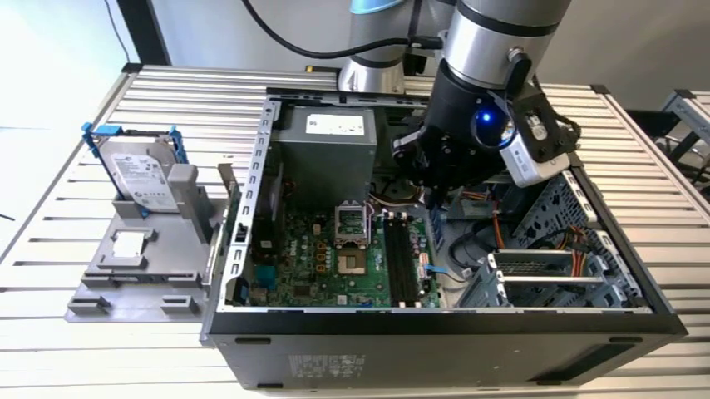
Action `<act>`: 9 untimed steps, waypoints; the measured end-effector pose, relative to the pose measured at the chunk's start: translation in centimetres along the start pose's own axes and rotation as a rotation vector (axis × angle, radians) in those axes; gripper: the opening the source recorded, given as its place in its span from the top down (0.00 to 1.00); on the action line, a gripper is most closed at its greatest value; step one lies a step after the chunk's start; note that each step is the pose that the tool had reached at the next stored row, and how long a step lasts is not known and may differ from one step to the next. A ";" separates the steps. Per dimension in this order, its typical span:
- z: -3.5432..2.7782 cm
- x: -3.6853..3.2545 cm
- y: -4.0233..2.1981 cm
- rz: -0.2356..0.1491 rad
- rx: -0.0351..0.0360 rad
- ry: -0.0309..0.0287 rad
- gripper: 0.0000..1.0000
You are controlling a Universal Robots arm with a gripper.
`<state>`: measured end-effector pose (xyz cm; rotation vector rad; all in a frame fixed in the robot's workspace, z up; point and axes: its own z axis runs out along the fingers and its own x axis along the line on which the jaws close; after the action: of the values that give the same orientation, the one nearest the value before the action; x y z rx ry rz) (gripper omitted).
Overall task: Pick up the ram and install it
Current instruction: 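Insert the ram into the slot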
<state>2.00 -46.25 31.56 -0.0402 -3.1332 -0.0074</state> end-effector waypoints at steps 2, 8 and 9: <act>0.37 0.00 0.00 0.000 -0.0001 0.0000 1.00; 1.45 -0.01 -0.01 0.000 0.0000 0.0000 1.00; 1.64 -0.01 -0.01 0.000 0.0000 0.0000 1.00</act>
<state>2.00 -46.25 29.91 -0.0405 -3.1331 -0.0074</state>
